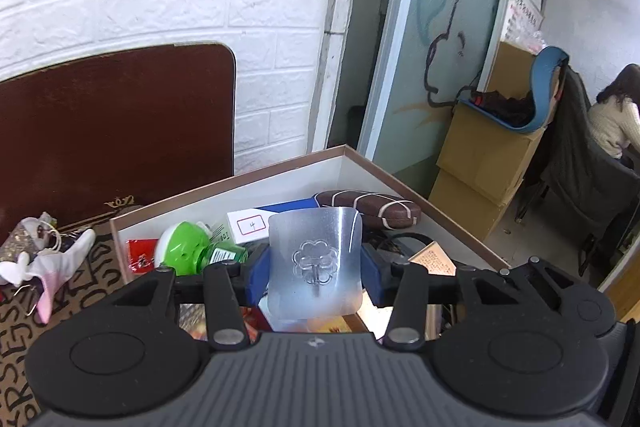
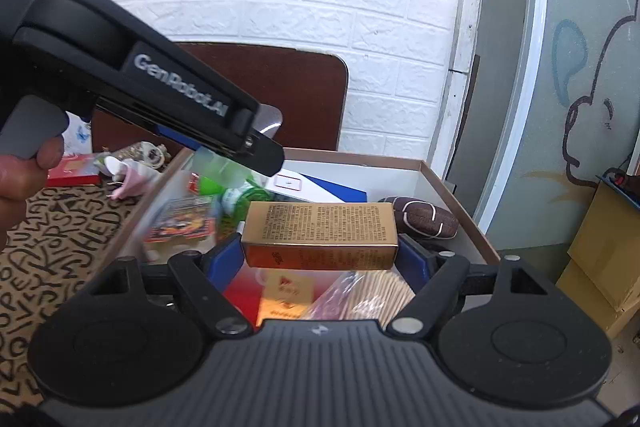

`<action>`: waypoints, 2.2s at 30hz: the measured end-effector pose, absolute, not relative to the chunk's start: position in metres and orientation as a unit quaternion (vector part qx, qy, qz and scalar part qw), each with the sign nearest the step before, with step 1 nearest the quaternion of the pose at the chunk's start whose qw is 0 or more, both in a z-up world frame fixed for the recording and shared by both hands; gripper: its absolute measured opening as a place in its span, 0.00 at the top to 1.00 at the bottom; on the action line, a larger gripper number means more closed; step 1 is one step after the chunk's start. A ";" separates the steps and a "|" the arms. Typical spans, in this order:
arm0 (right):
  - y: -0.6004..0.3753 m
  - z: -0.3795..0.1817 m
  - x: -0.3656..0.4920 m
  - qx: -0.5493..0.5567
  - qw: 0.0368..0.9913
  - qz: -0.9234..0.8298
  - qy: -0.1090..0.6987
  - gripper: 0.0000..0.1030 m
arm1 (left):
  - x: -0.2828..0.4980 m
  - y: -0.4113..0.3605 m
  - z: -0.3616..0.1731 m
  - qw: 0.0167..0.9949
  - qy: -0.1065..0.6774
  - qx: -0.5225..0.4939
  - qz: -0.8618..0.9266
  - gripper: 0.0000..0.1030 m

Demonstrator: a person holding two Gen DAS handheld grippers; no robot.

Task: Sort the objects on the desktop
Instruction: 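Open the left gripper over the cardboard box while the right releases the gold box, then withdraw both grippers from the cardboard box back over the table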

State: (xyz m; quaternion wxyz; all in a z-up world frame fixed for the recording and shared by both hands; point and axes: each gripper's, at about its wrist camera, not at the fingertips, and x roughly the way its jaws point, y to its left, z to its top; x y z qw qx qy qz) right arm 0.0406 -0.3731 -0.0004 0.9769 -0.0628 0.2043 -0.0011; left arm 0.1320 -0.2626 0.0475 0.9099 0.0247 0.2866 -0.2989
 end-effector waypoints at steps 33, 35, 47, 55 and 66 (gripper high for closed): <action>-0.398 -0.018 0.136 -0.100 0.942 0.027 0.318 0.12 | 0.201 -0.279 0.007 0.887 0.339 -0.015 -0.313 0.23; -0.397 -0.016 0.130 -0.102 0.944 0.025 0.314 0.12 | 0.196 -0.278 0.009 0.888 0.334 -0.015 -0.317 0.18; -0.392 -0.011 0.114 -0.099 0.946 0.040 0.306 0.25 | 0.179 -0.265 0.012 0.894 0.329 -0.021 -0.303 0.10; -0.391 -0.019 0.131 -0.078 0.941 0.033 0.327 0.37 | 0.171 -0.251 0.019 0.901 0.324 -0.025 -0.287 0.10; -0.382 0.004 0.085 -0.062 0.957 0.035 0.280 0.18 | 0.137 -0.236 0.029 0.913 0.305 -0.017 -0.272 0.07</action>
